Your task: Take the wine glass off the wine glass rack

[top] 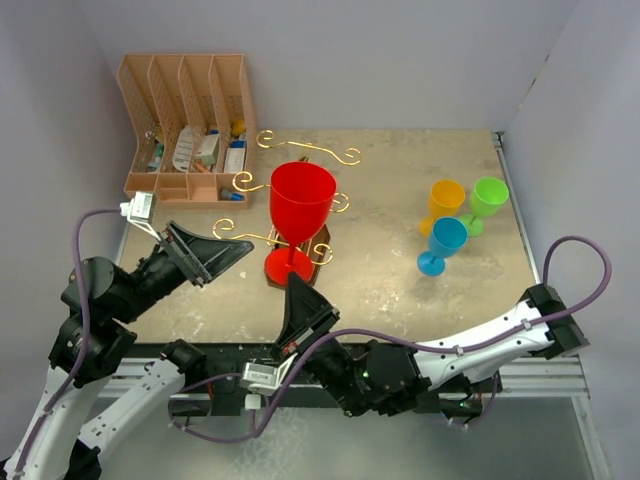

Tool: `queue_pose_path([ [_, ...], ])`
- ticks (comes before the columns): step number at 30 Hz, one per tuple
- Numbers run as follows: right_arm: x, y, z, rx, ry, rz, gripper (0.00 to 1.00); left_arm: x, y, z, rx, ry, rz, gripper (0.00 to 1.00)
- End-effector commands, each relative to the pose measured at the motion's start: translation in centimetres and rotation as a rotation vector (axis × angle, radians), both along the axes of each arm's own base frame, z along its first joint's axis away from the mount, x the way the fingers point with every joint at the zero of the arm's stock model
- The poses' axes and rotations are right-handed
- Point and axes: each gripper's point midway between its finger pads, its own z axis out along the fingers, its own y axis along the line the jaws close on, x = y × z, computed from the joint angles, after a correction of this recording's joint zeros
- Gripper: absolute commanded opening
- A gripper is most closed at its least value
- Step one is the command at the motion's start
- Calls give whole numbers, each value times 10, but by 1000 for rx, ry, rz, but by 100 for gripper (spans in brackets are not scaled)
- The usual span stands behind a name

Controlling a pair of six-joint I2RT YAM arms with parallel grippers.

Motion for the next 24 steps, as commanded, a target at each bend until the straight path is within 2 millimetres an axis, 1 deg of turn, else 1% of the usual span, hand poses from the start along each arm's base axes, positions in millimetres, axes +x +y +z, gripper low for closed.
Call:
queue_pose_path([
  [1,0,-11,20,121,-24,-9,0,-10,-4,20,-149,35,-57,57],
  [5,-4,-9,19,133,-77,-7,0,-12,-5,21,-176,65,-77,57],
  [10,-7,-6,19,150,-117,-12,0,-12,-11,16,-174,107,-104,57],
  [18,-7,-5,20,166,-121,-11,0,-12,-20,11,-183,155,-158,57],
  [24,-14,8,16,161,-146,33,0,-16,-27,8,-243,180,-223,56],
])
